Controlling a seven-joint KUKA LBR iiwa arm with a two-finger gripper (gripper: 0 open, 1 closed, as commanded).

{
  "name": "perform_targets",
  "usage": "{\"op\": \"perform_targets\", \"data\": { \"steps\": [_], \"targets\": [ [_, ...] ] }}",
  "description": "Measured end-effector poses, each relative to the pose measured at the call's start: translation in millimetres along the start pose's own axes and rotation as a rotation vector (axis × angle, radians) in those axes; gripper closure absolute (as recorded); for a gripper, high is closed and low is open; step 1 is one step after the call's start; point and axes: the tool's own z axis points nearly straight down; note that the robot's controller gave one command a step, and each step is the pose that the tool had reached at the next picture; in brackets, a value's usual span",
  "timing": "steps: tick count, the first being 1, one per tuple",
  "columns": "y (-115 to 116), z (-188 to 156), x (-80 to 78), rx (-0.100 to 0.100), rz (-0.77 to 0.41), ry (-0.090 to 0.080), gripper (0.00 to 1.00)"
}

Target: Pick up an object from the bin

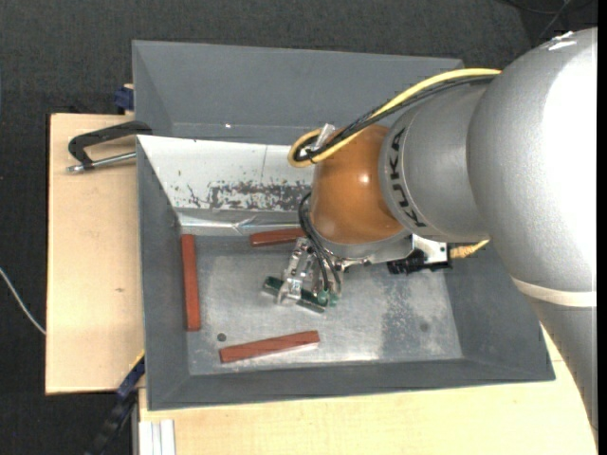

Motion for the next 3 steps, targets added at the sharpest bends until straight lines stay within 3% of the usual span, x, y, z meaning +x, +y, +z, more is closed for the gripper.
{"op": "perform_targets", "data": {
  "steps": [3],
  "targets": [
    [-0.6, -38.3, 0.7, 0.002, 0.002, -0.011, 1.00]
  ]
}}
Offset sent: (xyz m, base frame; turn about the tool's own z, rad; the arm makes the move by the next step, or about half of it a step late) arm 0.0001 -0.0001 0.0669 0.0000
